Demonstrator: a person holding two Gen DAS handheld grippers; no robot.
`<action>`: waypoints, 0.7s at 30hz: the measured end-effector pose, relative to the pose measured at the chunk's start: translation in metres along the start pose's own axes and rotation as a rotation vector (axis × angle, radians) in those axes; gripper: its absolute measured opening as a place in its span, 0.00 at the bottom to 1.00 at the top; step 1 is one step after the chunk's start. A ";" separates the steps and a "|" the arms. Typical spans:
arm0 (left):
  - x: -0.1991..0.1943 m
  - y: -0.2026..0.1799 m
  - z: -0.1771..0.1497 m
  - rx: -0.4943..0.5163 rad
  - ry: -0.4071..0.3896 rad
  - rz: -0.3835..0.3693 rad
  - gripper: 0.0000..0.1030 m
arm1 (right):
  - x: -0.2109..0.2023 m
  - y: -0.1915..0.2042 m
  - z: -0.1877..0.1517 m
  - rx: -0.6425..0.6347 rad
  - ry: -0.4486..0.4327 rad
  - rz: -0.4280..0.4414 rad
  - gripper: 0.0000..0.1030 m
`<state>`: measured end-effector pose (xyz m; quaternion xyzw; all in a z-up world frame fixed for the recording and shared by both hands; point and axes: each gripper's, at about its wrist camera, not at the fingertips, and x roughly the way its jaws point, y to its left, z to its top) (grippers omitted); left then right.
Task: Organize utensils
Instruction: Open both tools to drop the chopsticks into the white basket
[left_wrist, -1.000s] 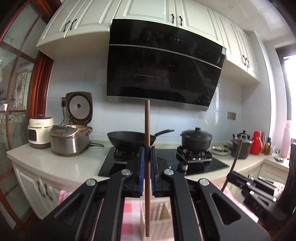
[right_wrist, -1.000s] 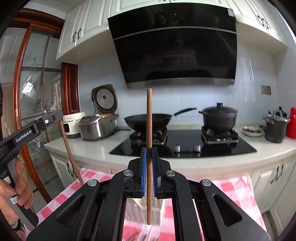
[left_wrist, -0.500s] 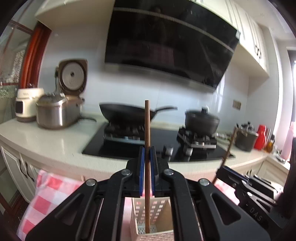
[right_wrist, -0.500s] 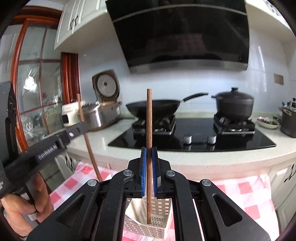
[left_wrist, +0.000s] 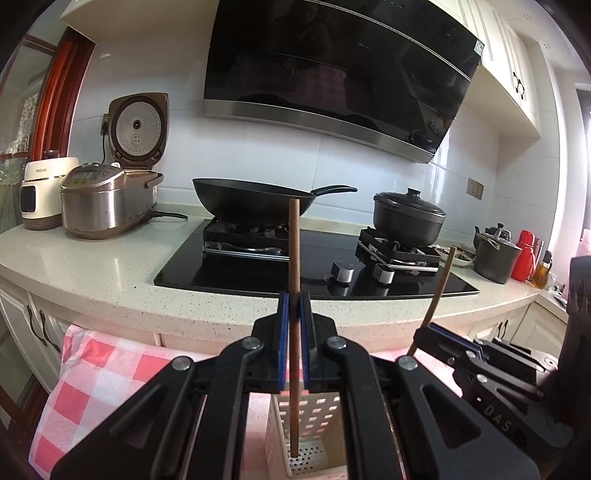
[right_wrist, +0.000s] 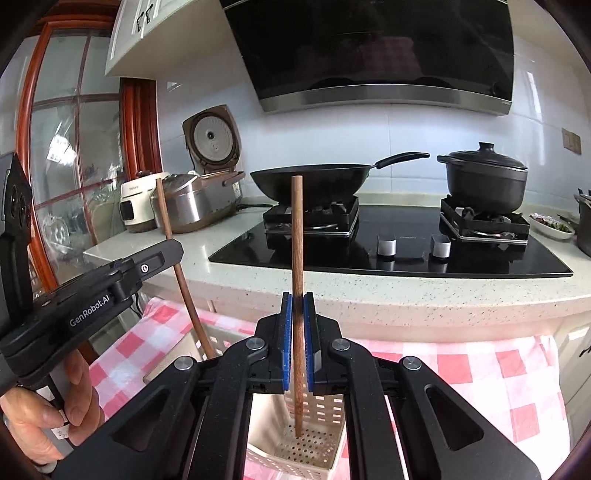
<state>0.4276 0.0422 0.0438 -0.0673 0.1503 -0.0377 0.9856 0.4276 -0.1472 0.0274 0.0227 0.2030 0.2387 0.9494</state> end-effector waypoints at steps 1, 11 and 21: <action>0.000 0.001 0.000 -0.001 0.005 -0.005 0.06 | -0.001 0.000 0.001 0.005 0.005 0.006 0.06; 0.002 -0.002 -0.001 0.000 0.060 -0.021 0.06 | 0.005 0.002 0.002 -0.005 0.105 -0.006 0.06; 0.003 0.007 -0.004 -0.027 0.063 0.008 0.28 | 0.008 -0.007 0.001 0.047 0.103 -0.017 0.35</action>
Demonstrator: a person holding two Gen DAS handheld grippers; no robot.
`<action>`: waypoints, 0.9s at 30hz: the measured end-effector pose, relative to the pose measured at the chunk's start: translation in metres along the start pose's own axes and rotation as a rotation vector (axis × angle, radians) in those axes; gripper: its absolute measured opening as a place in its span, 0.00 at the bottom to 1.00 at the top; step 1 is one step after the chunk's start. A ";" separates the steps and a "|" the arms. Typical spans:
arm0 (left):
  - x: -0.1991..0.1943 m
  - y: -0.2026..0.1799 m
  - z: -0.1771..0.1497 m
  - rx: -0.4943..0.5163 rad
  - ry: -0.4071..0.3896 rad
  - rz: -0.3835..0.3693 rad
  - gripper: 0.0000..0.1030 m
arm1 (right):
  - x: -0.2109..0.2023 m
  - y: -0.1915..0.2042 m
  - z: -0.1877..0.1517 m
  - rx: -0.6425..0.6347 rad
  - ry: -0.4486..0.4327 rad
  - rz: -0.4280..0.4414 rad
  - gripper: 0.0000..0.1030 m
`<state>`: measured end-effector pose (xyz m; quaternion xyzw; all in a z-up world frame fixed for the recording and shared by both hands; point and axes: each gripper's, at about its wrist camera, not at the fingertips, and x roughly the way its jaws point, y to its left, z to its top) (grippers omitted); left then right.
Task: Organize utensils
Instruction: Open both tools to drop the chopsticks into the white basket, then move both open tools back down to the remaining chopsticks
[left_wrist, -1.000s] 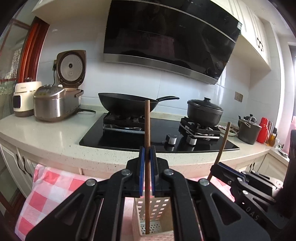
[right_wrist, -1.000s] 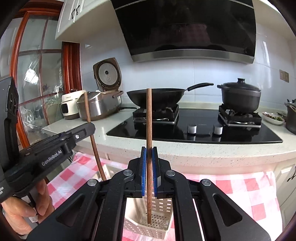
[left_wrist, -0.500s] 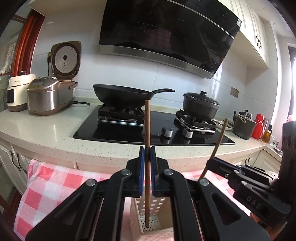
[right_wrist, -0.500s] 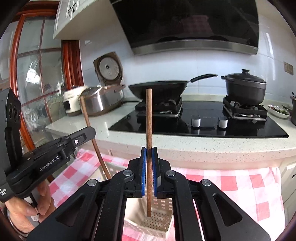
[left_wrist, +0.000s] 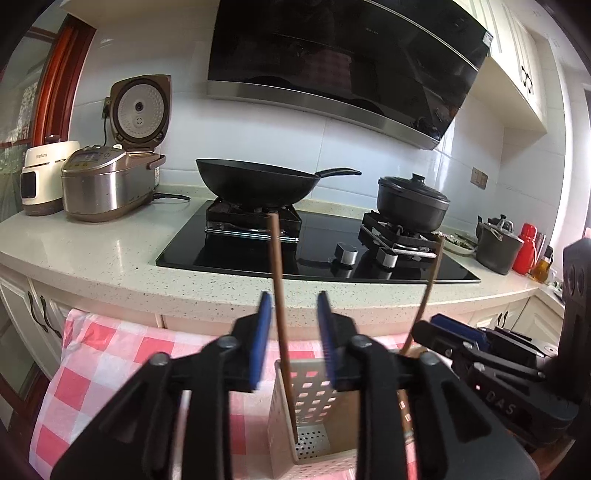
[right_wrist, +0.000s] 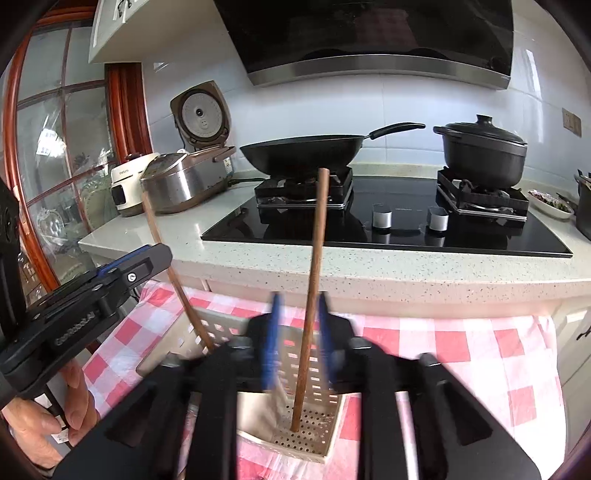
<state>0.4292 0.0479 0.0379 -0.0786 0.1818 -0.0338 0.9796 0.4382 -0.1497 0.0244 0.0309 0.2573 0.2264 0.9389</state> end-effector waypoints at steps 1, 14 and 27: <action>-0.001 0.001 0.000 -0.003 -0.004 0.002 0.28 | -0.001 -0.001 0.000 0.002 -0.005 -0.001 0.35; -0.070 0.019 -0.019 -0.063 -0.099 0.033 0.90 | -0.079 -0.005 -0.027 0.025 -0.123 -0.021 0.51; -0.159 0.020 -0.102 0.006 -0.059 0.096 0.95 | -0.164 0.005 -0.122 0.033 -0.140 -0.060 0.82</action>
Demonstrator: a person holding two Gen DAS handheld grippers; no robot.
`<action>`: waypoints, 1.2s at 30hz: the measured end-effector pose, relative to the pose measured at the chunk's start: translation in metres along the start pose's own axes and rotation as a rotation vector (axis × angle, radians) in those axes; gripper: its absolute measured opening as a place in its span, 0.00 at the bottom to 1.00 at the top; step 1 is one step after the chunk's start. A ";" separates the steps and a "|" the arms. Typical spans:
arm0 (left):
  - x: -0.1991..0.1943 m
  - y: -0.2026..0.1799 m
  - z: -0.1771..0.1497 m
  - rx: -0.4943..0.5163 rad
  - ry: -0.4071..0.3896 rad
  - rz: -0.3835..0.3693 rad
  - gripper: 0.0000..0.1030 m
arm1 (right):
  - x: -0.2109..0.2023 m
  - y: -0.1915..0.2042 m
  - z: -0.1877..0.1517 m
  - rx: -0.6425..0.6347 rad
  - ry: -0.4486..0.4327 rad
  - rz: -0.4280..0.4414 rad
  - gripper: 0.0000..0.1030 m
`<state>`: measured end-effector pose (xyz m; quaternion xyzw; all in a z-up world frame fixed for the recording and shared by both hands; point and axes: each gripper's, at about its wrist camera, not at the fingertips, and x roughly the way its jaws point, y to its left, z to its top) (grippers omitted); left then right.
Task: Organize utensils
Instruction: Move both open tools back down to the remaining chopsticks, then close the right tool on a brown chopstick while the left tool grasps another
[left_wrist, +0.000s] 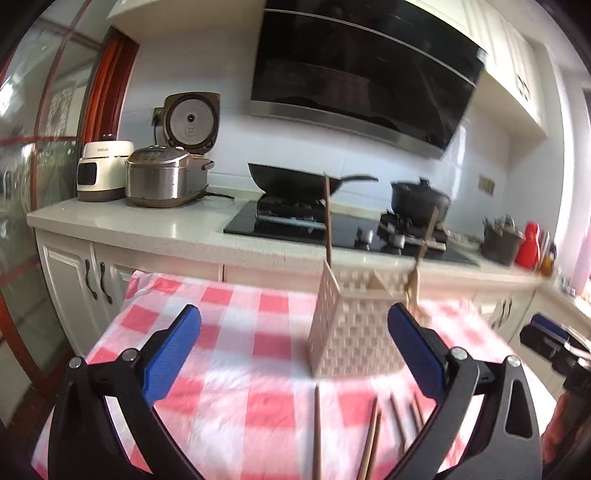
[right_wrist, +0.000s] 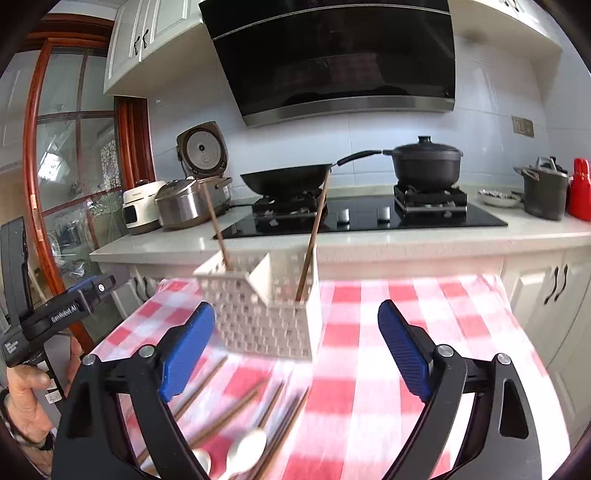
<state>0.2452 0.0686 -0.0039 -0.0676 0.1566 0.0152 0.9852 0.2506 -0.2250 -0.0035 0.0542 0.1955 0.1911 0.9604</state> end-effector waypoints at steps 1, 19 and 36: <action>-0.005 0.000 -0.007 0.007 0.006 0.003 0.95 | -0.003 -0.001 -0.004 0.003 0.006 -0.003 0.82; -0.018 0.001 -0.068 0.053 0.168 0.020 0.94 | 0.043 0.006 -0.086 0.108 0.328 -0.082 0.64; -0.022 0.012 -0.073 0.086 0.166 0.037 0.91 | 0.084 0.017 -0.099 0.111 0.454 -0.140 0.19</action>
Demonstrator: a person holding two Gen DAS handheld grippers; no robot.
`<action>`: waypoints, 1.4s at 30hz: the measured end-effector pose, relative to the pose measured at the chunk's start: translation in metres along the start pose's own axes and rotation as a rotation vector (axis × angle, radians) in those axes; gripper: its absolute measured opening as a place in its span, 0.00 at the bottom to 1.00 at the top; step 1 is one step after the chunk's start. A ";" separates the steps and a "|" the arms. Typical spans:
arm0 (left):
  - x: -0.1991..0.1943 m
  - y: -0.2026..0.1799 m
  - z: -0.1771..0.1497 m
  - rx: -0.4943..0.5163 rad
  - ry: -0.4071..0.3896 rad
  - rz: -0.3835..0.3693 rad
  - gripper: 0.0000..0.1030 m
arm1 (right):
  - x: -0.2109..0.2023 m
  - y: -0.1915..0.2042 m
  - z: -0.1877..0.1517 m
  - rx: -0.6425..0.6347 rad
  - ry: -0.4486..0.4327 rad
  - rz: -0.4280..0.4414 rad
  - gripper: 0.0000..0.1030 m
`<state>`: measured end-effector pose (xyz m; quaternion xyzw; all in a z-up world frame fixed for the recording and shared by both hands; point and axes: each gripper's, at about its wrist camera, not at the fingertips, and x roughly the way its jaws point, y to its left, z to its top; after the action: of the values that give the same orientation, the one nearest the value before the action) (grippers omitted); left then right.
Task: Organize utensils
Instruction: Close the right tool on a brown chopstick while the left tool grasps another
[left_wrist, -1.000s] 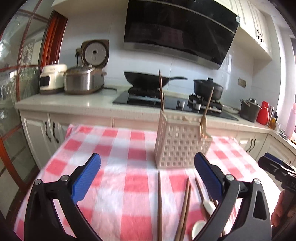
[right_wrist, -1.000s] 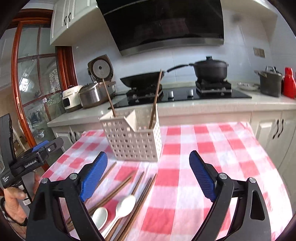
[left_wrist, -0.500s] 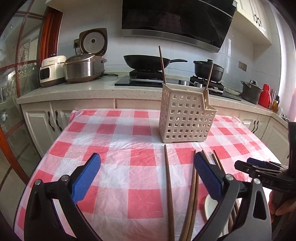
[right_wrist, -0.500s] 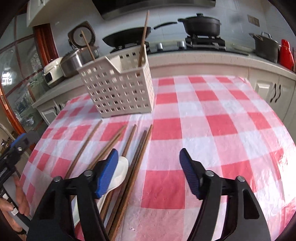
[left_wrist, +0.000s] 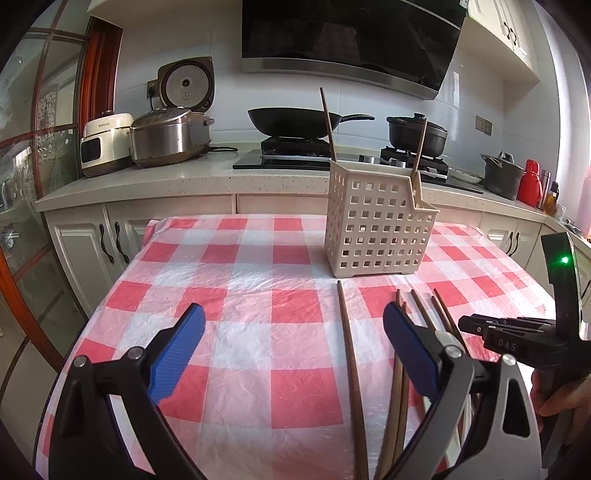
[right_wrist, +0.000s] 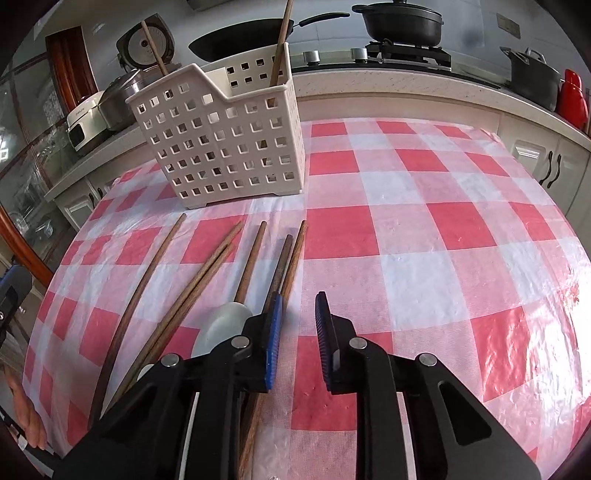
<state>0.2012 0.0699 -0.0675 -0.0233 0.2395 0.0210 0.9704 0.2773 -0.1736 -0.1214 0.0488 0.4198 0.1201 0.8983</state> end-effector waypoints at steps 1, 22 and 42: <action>0.000 0.002 0.000 -0.003 0.002 0.001 0.91 | 0.001 0.001 0.000 -0.002 0.003 0.000 0.19; 0.024 0.008 -0.009 -0.063 0.128 -0.036 0.80 | 0.010 -0.007 0.004 -0.057 0.043 -0.066 0.07; 0.118 -0.041 0.005 0.115 0.393 -0.113 0.30 | 0.000 -0.034 -0.001 -0.013 0.043 0.012 0.07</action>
<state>0.3105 0.0323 -0.1166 0.0152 0.4231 -0.0523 0.9044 0.2822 -0.2060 -0.1287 0.0430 0.4380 0.1292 0.8886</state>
